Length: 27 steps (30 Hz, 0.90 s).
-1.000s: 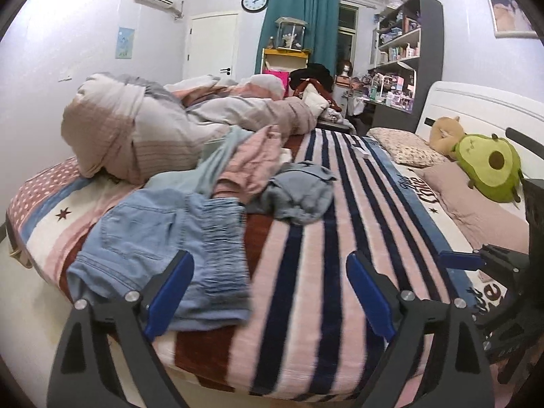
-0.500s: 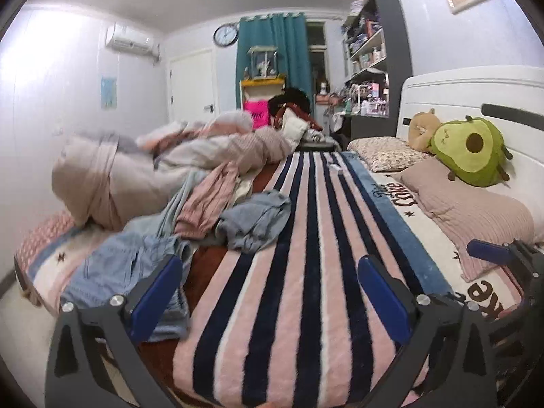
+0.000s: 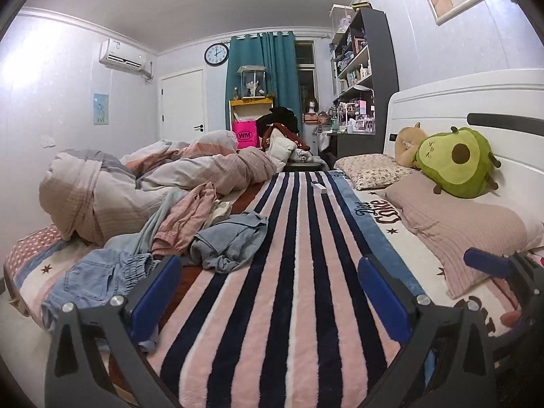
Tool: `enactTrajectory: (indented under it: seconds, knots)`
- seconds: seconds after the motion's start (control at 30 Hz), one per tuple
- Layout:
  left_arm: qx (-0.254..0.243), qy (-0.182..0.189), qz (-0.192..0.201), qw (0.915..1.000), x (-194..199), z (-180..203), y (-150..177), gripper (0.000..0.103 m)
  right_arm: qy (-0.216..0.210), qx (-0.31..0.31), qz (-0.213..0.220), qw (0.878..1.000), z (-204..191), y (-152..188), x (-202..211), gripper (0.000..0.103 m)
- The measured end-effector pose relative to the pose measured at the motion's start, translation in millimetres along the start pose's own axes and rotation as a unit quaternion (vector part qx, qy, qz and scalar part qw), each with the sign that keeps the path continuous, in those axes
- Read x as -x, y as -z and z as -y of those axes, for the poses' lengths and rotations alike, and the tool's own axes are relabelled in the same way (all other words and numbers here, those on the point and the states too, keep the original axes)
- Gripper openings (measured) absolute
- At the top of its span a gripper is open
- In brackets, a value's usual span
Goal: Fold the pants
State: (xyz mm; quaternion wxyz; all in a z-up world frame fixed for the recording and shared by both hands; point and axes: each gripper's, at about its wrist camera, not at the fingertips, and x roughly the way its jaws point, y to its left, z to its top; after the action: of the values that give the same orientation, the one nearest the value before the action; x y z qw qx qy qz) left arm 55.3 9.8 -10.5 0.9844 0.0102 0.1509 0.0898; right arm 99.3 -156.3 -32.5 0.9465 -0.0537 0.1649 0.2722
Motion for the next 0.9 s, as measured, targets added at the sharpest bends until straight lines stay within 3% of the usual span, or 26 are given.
enactTrajectory:
  seconds: [0.9]
  knots:
    - [0.017,0.002,-0.007,0.9998,4.3,-19.5,4.6,0.102,-0.011,0.002,0.004,1.0,2.5,-0.6,2.5,0.102]
